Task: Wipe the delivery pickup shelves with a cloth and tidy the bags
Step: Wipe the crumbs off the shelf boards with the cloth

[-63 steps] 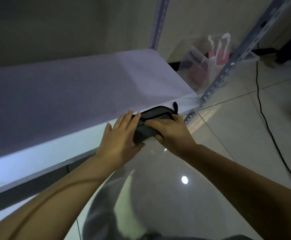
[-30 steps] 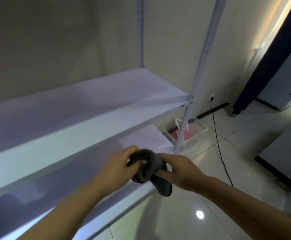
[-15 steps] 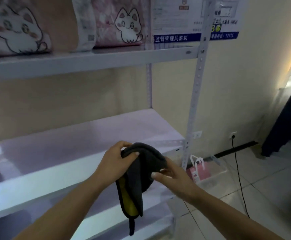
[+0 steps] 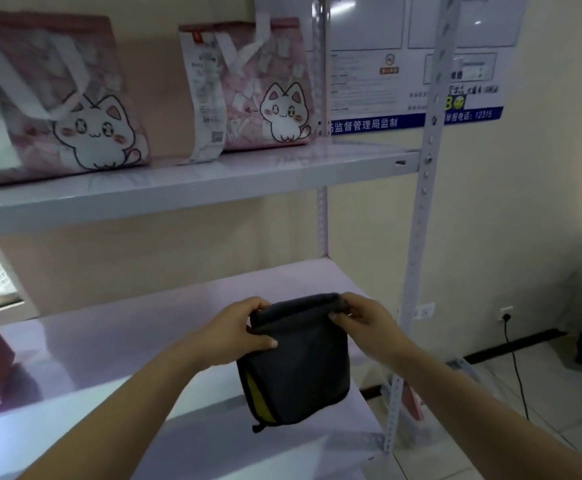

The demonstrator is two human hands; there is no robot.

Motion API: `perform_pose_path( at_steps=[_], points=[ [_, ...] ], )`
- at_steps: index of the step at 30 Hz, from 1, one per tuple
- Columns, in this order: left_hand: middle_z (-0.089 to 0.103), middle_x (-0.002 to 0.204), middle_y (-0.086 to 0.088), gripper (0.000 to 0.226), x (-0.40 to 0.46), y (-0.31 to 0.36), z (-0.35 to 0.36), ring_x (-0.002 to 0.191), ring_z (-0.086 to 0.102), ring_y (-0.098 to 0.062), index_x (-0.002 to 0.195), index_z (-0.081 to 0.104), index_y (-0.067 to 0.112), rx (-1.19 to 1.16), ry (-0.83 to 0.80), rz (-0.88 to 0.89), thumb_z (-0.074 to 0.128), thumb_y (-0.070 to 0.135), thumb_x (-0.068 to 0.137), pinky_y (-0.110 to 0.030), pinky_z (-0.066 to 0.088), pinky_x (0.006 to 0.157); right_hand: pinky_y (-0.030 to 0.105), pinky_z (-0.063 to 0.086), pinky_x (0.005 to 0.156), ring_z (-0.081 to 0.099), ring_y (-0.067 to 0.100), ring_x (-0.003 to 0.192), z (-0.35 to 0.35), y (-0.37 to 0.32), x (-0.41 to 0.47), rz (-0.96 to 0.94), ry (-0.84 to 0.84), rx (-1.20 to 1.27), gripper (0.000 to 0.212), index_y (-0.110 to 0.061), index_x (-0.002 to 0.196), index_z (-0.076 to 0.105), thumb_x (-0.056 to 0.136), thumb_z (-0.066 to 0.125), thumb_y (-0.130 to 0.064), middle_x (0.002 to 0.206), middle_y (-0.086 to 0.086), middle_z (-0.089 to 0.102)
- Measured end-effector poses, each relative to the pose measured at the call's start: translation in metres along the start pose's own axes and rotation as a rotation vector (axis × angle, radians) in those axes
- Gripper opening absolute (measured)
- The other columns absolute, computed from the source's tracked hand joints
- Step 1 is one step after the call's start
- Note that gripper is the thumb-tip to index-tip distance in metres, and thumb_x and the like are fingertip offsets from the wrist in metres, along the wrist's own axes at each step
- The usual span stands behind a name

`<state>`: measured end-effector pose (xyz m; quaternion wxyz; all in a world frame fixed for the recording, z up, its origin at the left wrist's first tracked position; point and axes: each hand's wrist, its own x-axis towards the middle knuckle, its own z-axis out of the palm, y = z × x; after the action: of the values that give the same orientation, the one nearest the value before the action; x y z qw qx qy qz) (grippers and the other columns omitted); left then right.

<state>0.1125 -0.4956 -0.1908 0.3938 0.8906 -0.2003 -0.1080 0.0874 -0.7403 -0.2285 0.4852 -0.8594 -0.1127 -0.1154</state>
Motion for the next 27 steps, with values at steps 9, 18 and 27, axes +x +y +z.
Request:
perform_pose_path(
  at_steps=[9,18,27],
  points=[
    [0.062,0.099,0.003,0.01,0.076,-0.027,-0.057,0.089,0.061,-0.014,0.1,0.061,0.022,0.082,0.29,0.075,0.059,0.025,0.091,-0.03,0.051,0.076,0.026,0.047,0.085,0.062,0.02,0.099,0.007,-0.016,0.105,0.096,0.069,0.024,0.015,-0.018,0.106,0.064,0.095,0.054,-0.014,0.104,0.004,0.068],
    [0.056,0.073,0.011,0.015,0.112,-0.052,-0.072,0.068,0.052,-0.002,0.081,0.057,0.023,0.29,0.281,0.206,0.055,0.031,0.094,-0.015,0.032,0.055,0.022,0.044,0.078,0.059,0.019,0.092,0.01,-0.006,0.133,0.106,0.037,-0.065,0.01,-0.022,0.097,0.061,0.096,0.053,-0.016,0.096,0.0,0.066],
    [0.068,0.1,0.002,0.02,0.101,-0.099,0.001,0.095,0.062,-0.012,0.101,0.064,0.021,-0.106,-0.058,-0.076,0.063,0.037,0.089,-0.029,0.05,0.087,0.019,0.049,0.074,0.063,0.014,0.088,0.023,0.071,0.075,0.306,-0.138,-0.078,0.025,-0.03,0.105,0.058,0.089,0.063,-0.012,0.087,-0.008,0.065]
  ],
)
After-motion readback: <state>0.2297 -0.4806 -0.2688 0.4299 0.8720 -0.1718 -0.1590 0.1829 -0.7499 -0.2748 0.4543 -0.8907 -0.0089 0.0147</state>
